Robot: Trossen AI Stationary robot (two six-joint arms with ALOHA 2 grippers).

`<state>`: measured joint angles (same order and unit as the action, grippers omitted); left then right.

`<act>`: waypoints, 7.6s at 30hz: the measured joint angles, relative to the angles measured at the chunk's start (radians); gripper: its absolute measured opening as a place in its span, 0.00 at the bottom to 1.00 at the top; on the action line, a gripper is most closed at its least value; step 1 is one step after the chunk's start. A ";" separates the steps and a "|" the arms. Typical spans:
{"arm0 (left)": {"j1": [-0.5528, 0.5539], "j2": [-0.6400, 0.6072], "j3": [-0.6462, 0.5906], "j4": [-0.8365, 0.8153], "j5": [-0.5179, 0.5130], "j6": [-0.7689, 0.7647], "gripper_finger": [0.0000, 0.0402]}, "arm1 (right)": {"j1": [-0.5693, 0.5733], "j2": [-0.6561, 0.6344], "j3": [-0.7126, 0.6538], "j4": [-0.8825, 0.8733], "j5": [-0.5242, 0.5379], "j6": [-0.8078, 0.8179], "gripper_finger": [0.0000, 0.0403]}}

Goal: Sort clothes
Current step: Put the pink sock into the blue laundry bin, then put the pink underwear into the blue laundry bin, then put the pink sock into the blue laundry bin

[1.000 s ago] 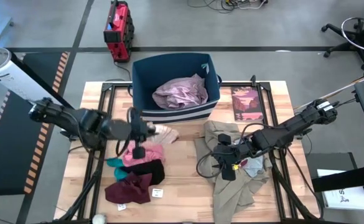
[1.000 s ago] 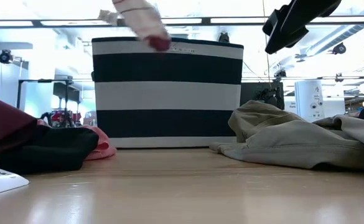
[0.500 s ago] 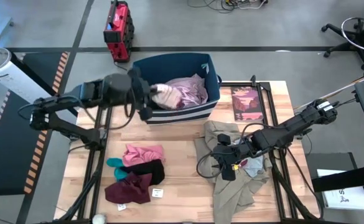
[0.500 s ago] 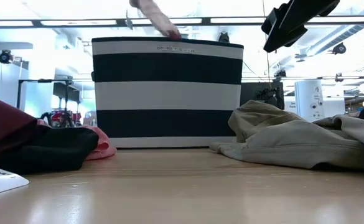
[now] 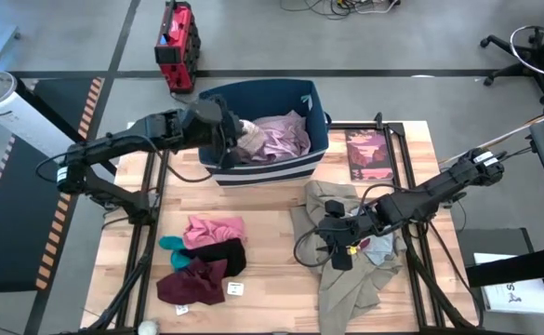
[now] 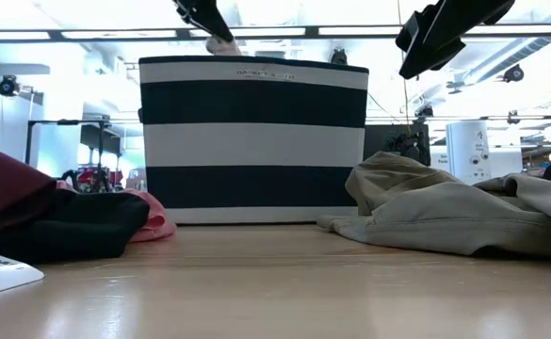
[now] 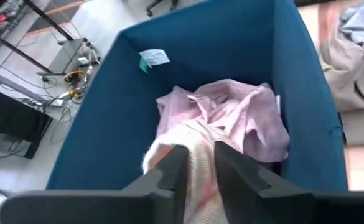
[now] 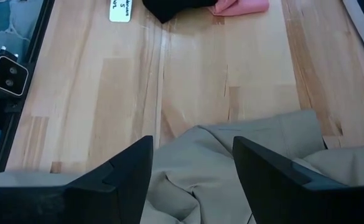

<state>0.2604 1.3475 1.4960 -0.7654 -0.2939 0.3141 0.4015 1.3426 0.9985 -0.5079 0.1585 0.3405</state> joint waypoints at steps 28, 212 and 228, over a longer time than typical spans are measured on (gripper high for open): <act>-0.507 -0.178 -0.023 -0.181 -0.062 -0.227 0.60 | 0.002 0.000 0.000 -0.062 -0.114 0.053 0.61; 0.317 0.400 0.339 -0.175 0.514 0.146 0.64 | 0.041 0.030 -0.100 -0.346 0.001 0.238 0.64; 0.278 0.092 0.264 -0.035 0.512 0.142 0.66 | -0.070 0.034 -0.227 -0.313 0.145 0.235 0.56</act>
<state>0.5386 1.4394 1.7598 -0.8008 0.2179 0.4557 0.3313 1.3766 0.7719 -0.8207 0.3034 0.5751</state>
